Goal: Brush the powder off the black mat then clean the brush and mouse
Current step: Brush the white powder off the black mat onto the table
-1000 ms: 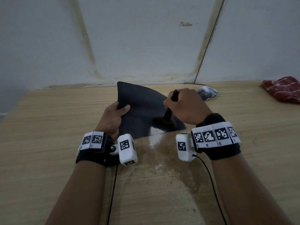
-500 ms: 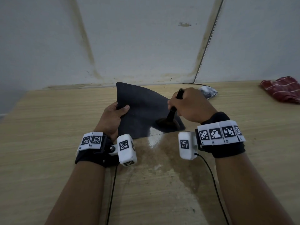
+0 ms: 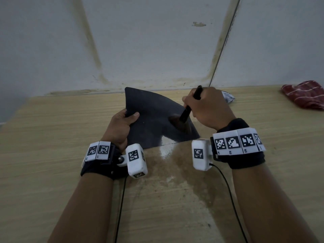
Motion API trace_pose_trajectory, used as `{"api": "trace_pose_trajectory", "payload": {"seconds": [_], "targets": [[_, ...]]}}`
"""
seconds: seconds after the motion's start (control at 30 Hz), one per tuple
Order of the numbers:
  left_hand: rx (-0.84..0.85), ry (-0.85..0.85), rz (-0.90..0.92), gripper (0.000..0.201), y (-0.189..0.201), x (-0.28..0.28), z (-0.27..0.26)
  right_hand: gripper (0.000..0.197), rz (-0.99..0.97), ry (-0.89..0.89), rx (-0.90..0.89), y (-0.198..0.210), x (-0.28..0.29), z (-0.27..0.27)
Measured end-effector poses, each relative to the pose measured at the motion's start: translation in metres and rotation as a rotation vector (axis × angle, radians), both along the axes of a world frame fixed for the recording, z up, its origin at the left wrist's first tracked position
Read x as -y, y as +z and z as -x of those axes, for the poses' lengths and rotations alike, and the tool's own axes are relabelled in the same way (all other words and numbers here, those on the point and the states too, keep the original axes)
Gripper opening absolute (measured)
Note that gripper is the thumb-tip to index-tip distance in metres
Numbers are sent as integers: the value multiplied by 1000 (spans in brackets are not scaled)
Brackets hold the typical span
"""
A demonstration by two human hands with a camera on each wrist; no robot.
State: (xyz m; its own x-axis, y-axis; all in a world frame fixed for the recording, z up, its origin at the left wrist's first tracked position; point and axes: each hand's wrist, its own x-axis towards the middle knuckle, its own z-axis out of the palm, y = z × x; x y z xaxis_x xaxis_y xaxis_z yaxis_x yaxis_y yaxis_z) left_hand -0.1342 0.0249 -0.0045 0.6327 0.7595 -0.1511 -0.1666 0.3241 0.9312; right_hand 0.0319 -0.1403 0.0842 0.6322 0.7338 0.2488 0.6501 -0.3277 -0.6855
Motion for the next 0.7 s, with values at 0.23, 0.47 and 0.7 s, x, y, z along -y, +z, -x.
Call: {"api": "trace_pose_trajectory", "payload": {"seconds": [0.23, 0.47, 0.7], "targets": [[-6, 2, 9, 26, -2, 1, 0, 29, 185, 91, -1, -8, -2, 7], [0, 0, 2, 22, 2, 3, -2, 28, 86, 44, 31, -8, -2, 7], [11, -8, -4, 18, 3, 3, -2, 26, -83, 99, -89, -3, -5, 17]]}}
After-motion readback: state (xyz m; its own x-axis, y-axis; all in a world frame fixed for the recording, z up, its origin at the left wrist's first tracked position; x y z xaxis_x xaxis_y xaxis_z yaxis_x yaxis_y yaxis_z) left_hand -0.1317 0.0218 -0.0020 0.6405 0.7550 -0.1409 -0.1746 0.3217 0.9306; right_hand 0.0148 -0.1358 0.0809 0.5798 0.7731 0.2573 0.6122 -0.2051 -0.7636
